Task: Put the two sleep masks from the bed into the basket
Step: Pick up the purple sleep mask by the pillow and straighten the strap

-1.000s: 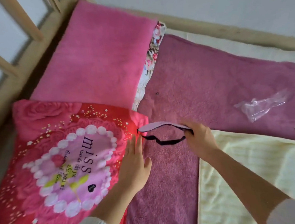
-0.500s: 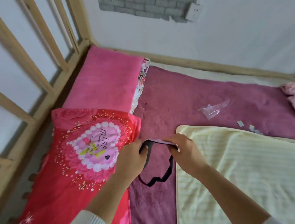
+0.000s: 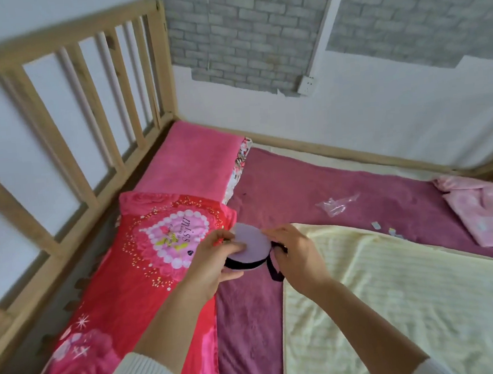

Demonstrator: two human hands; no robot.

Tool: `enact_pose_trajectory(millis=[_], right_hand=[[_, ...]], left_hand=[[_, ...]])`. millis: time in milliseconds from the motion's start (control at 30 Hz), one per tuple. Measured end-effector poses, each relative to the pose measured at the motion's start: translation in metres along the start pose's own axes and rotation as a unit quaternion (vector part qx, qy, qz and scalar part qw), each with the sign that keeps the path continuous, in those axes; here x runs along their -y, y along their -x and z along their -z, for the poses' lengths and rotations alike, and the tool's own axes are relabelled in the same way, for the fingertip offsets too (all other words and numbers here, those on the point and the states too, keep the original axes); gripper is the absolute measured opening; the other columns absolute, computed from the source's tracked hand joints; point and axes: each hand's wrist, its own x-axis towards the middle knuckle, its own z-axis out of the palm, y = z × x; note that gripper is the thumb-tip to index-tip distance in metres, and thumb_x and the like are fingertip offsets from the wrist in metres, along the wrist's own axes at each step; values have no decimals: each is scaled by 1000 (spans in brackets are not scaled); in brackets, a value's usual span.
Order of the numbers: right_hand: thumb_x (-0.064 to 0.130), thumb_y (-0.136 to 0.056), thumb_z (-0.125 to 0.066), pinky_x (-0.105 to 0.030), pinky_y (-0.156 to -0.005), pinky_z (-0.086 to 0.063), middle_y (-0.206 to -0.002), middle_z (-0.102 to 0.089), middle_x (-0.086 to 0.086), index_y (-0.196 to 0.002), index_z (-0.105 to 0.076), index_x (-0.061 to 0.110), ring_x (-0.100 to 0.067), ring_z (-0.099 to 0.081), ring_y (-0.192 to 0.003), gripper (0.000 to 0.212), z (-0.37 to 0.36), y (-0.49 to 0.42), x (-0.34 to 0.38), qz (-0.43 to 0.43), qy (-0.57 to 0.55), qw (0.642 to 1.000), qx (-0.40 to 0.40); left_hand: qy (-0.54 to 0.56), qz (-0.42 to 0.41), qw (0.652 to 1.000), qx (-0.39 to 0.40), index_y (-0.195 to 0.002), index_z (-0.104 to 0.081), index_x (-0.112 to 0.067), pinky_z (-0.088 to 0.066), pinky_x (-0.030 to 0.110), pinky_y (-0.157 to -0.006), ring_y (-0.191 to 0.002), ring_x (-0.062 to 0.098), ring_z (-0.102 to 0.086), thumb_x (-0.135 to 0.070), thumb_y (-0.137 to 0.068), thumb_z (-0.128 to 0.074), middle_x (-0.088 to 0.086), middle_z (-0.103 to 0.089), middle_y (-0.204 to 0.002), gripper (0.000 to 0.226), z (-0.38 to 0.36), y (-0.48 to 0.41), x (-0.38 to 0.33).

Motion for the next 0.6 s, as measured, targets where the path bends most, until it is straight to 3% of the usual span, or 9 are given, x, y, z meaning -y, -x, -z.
enact_pose_trajectory(millis=[100, 167, 267, 367, 433, 500, 533, 567, 600], right_hand=[[-3, -78, -52, -17, -58, -48, -73, -63, 8, -107, -65, 17, -9, -58, -61, 38, 0, 22, 4, -137, -59, 988, -26], [-5, -77, -54, -19, -41, -44, -53, -60, 4, -103, -65, 7, -9, -53, -42, 31, 7, 35, 0, -244, -176, 953, -38], [-7, -76, -58, -24, -51, -39, -39, -47, 4, -105, -63, 0, -13, -45, -39, 30, 26, 61, -2, -285, -345, 894, -25], [-5, -81, -56, -31, -66, -36, -45, -40, 4, -112, -56, -2, -13, -41, -41, 32, 42, 95, 0, -271, -530, 803, 20], [3, -85, -54, -31, -76, -40, -60, -54, -2, -109, -54, 3, -16, -55, -52, 24, 52, 120, 3, -241, -670, 701, 26], [3, -87, -50, -34, -90, -46, -92, -70, -14, -106, -53, 6, -24, -71, -86, 20, 59, 144, 7, -223, -736, 639, -11], [-2, -88, -45, -37, -95, -47, -104, -69, -17, -105, -51, 9, -27, -69, -101, 21, 62, 158, 11, -219, -718, 660, -34], [-5, -87, -41, -38, -95, -48, -108, -67, -18, -103, -49, 11, -29, -66, -105, 24, 64, 173, 14, -208, -650, 729, -56], [-8, -86, -39, -41, -88, -49, -104, -66, -18, -100, -46, 12, -31, -66, -99, 26, 65, 188, 15, -187, -528, 825, -77]], left_hand=[[6, -16, 999, -42, -104, -58, -24, -59, 47, -78, -99, 31, -65, 1, -74, -71, 9, -60, -116, 41, 9, 27, 11], [-14, -26, 998, -55, -119, -54, -26, -56, 49, -85, -107, 29, -63, 1, -74, -71, 4, -58, -120, 55, 18, 47, 18], [-36, -37, 994, -95, -124, -53, -21, -49, 48, -90, -115, 28, -57, -3, -76, -70, 3, -59, -119, 54, 27, 77, 32], [-101, -72, 982, -140, -90, -58, -6, -39, 41, -76, -92, 29, -56, -8, -76, -69, 10, -58, -97, 18, 26, 116, 52], [-137, -104, 973, -156, -66, -39, -12, -24, 34, -65, -68, 22, -37, -7, -74, -70, 4, -40, -72, 32, 18, 144, 75], [-155, -125, 967, -158, -66, -36, -12, -23, 32, -64, -66, 20, -32, -5, -74, -71, 2, -36, -71, 37, 5, 174, 103], [-159, -132, 966, -155, -68, -38, -12, -24, 33, -65, -68, 19, -32, -5, -74, -72, 5, -36, -74, 35, -3, 189, 117], [-165, -140, 964, -155, -68, -39, -12, -25, 33, -64, -68, 19, -32, -5, -74, -72, 5, -37, -75, 35, -10, 204, 131], [-175, -151, 960, -156, -67, -38, -12, -26, 32, -61, -66, 18, -32, -5, -74, -72, 5, -36, -72, 36, -15, 217, 145]])
